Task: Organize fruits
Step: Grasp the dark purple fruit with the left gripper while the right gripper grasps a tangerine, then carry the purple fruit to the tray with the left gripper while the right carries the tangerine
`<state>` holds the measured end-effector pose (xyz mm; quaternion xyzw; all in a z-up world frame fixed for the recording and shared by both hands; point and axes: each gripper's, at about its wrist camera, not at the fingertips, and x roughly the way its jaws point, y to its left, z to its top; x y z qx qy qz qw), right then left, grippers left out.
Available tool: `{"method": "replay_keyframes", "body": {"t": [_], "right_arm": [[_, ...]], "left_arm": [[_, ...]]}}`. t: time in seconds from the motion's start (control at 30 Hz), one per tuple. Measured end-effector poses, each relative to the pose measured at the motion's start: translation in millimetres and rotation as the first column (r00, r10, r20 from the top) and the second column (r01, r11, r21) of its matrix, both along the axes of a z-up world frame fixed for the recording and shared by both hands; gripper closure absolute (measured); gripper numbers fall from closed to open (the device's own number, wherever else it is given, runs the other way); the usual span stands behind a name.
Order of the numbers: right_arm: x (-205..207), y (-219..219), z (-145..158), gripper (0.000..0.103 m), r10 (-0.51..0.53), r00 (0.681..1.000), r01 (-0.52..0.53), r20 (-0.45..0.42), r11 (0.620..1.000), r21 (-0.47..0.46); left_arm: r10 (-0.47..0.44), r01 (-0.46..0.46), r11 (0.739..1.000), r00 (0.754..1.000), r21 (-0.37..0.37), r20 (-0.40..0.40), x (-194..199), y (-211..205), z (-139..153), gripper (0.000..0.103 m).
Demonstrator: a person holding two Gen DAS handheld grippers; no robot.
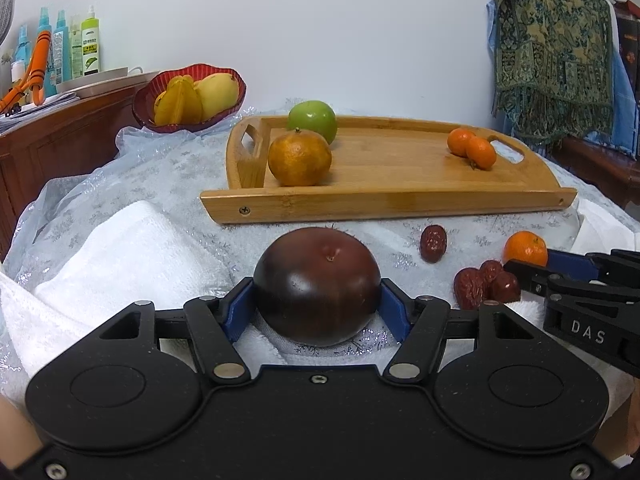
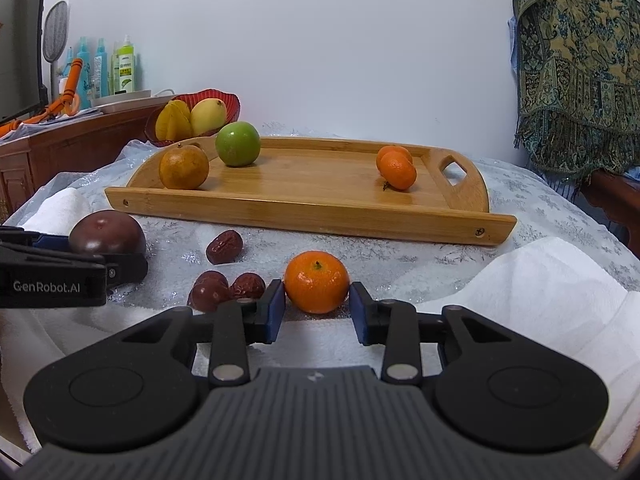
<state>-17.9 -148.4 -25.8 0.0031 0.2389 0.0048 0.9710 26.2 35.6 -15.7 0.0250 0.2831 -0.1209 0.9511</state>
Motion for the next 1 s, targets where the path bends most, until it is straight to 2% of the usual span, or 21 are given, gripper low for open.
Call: {"method": "replay_keyframes", "body": {"t": [0.2, 0.33, 0.47, 0.53, 0.6, 0.83, 1.0], "right_arm": [[1.7, -0.2, -0.1, 0.056, 0.0, 1.0, 0.0, -0.001, 1.0, 0.007], [4.6, 0.1, -1.0, 0.055, -0.002, 1.0, 0.002, 0.0, 1.0, 0.011], [6.5, 0.2, -1.4, 0.054, -0.005, 1.0, 0.005, 0.004, 1.0, 0.018], [6.7, 0.7, -1.7, 0.061, -0.007, 1.0, 0.007, 0.007, 1.0, 0.019], [5.6, 1.1, -1.4, 0.064, -0.009, 1.0, 0.009, 0.013, 1.0, 0.016], [4.3, 0.4, 6.3, 0.064, -0.001, 0.999, 0.0, 0.048, 1.0, 0.015], [10.9, -8.2, 16.8, 0.064, -0.006, 0.998, 0.004, 0.066, 0.999, 0.034]], "left_arm": [[-0.004, 0.004, 1.0, 1.0, 0.007, 0.002, 2.1, -1.5, -3.0, 0.04], [-0.009, 0.009, 1.0, 1.0, 0.025, 0.006, 2.9, -3.8, -4.0, 0.039], [-0.007, 0.007, 1.0, 1.0, 0.013, 0.004, 3.4, -2.2, -2.9, 0.041], [-0.003, 0.003, 1.0, 1.0, 0.005, 0.003, 3.6, -1.3, -2.0, 0.041], [0.0, 0.0, 1.0, 1.0, 0.007, 0.005, 2.9, -1.8, -1.0, 0.042], [0.004, -0.004, 1.0, 1.0, -0.012, -0.001, 5.2, -1.5, 6.3, 0.043], [-0.004, 0.004, 1.0, 1.0, -0.006, 0.027, 8.8, -4.3, 19.0, 0.043]]}}
